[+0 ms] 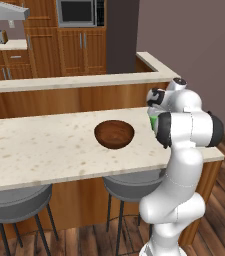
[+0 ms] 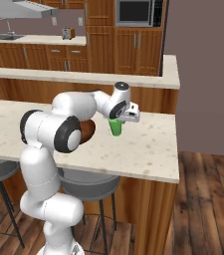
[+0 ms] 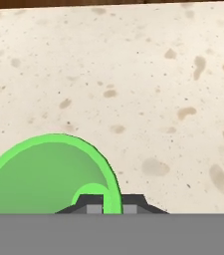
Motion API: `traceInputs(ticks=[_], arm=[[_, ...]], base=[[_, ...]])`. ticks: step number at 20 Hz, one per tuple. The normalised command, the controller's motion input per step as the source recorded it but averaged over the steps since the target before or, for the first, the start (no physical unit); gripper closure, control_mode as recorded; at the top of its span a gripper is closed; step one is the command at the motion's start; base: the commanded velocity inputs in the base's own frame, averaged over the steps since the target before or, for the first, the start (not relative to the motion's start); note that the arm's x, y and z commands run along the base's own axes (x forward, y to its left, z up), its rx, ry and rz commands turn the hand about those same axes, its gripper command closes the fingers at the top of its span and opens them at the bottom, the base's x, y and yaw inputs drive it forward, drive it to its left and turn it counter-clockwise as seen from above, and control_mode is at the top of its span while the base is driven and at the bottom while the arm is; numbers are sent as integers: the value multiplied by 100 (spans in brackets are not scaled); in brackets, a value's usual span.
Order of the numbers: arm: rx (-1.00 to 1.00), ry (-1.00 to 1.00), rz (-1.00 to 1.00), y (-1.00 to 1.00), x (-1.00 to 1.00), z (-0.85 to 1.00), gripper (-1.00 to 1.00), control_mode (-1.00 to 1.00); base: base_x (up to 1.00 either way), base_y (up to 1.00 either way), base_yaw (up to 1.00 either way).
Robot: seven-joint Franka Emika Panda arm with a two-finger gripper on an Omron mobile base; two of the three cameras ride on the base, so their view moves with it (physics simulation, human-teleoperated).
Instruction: Place the cup inside the bowl on the dining table and move the bowl to any counter.
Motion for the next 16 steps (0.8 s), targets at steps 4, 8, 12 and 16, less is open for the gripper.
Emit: traceInputs(ticks=[4, 8, 12, 16], arm=[[5, 0, -3, 1, 0, 14, 100, -100], [5, 0, -3, 8, 0, 21, 100, -100], [3, 0, -1, 14, 0, 24, 100, -100], [2, 0, 0, 13, 0, 24, 100, -100]], base=[[0, 0, 0], [0, 0, 0], [0, 0, 0], [0, 0, 0]])
